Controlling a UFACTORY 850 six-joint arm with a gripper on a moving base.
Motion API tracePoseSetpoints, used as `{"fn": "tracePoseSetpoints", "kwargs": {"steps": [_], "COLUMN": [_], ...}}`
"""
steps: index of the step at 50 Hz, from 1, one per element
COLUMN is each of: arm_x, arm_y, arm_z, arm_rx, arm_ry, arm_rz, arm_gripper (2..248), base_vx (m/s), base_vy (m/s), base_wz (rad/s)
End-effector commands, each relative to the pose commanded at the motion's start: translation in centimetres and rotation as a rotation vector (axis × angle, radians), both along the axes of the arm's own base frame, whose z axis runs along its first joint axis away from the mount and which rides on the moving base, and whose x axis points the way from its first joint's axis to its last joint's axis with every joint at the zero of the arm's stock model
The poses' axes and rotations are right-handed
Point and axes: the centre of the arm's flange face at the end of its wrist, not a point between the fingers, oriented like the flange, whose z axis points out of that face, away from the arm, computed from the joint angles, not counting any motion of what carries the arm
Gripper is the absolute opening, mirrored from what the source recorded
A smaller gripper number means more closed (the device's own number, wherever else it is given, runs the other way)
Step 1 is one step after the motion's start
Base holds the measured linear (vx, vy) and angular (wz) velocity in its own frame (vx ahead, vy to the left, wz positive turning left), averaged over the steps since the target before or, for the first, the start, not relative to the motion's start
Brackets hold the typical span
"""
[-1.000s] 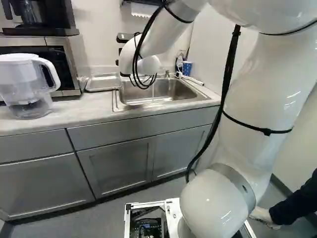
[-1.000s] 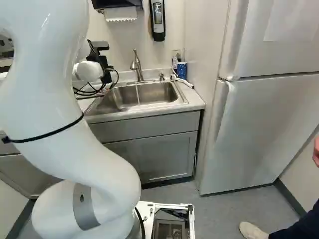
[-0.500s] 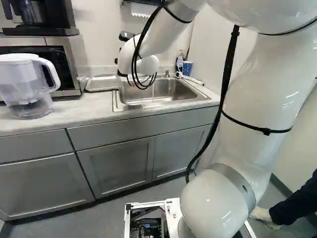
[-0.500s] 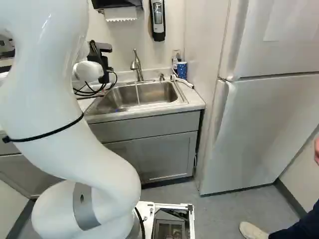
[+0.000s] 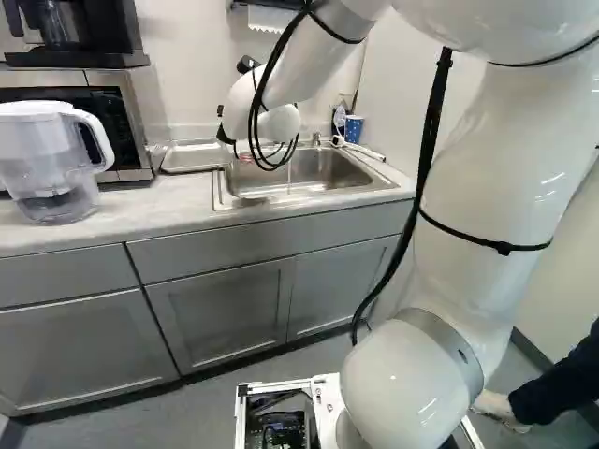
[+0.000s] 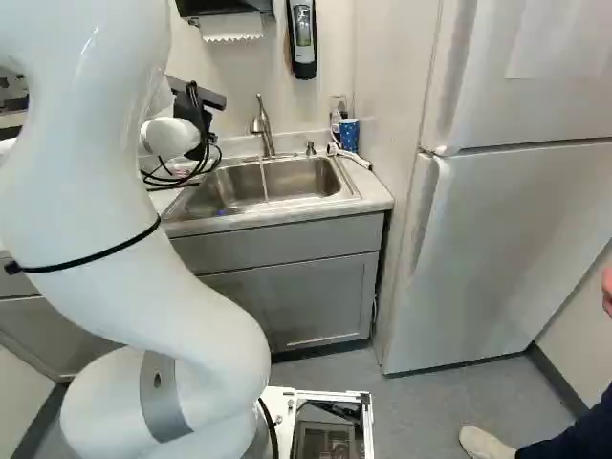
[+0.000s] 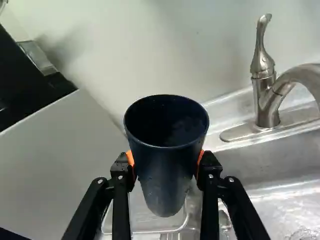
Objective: Rinse the cup and place it in the tray
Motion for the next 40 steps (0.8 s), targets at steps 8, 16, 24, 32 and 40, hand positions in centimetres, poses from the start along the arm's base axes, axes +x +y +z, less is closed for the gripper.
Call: {"fn": "tracePoseSetpoints", "kwargs": {"steps": [8, 16, 24, 32, 40], "arm_x": [0.00, 0.00, 0.00, 0.00, 0.00], "arm_y": [0.00, 0.00, 0.00, 0.00, 0.00], "arm_z": [0.00, 0.00, 0.00, 0.00, 0.00], "arm_rx": [0.076, 0.152, 0.228, 0.305, 0.381], "arm_ry": [0.033, 0.066, 0.099, 0.132, 0.165], "arm_rz": [-0.013, -0.027, -0.040, -0.054, -0.067], "arm_gripper": [125, 125, 125, 125, 125], "base_vx": [0.000, 0.000, 0.000, 0.000, 0.000], "base_vy": [0.000, 0.000, 0.000, 0.000, 0.000], "base_wz": [0.000, 0.000, 0.000, 0.000, 0.000]}}
